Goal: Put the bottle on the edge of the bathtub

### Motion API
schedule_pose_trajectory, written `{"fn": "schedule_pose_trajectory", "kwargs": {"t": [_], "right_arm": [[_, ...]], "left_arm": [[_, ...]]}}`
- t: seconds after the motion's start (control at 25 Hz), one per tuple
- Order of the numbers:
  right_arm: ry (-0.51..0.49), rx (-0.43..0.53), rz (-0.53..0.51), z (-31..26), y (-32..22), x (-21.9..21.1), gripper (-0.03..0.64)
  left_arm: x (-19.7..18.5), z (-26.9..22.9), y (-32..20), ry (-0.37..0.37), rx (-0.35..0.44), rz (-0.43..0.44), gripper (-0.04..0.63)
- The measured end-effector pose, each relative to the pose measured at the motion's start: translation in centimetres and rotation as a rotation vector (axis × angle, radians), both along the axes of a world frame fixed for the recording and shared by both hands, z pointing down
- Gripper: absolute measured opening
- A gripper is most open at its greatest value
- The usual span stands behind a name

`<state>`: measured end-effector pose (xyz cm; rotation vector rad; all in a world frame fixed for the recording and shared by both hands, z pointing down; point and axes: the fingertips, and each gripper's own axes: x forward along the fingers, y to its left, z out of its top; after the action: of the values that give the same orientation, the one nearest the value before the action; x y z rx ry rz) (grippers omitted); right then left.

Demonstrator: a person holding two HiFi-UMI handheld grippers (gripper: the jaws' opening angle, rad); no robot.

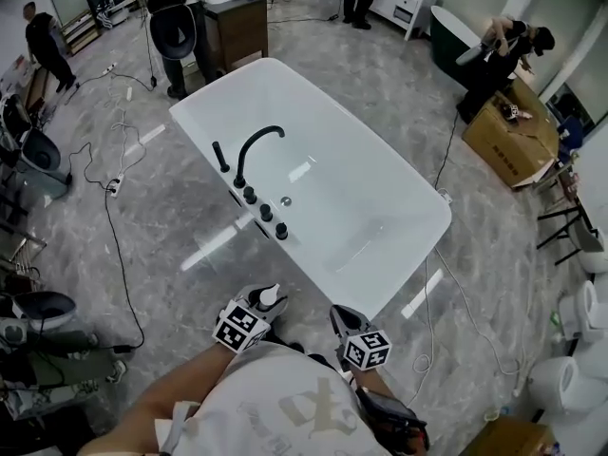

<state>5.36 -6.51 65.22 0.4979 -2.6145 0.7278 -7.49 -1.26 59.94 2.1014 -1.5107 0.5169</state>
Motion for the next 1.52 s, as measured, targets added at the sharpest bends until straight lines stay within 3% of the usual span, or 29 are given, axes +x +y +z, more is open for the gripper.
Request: {"fn": "schedule_pose_trajectory", "kwargs": {"t": [1.24,1.52], "right_arm": [[0.062,0.014,0.275,-1.2,-9.4,-7.6,0.006],[0.086,0.007,0.265,-1.0,-10.7,-9.4,0.006]], "left_arm": [[-9.5,1.8,-11.8,0.05,-0.04,0.25,0.138],[-11.4,2.5,-13.5,0.051,-0.053,0.255,0.138]]}}
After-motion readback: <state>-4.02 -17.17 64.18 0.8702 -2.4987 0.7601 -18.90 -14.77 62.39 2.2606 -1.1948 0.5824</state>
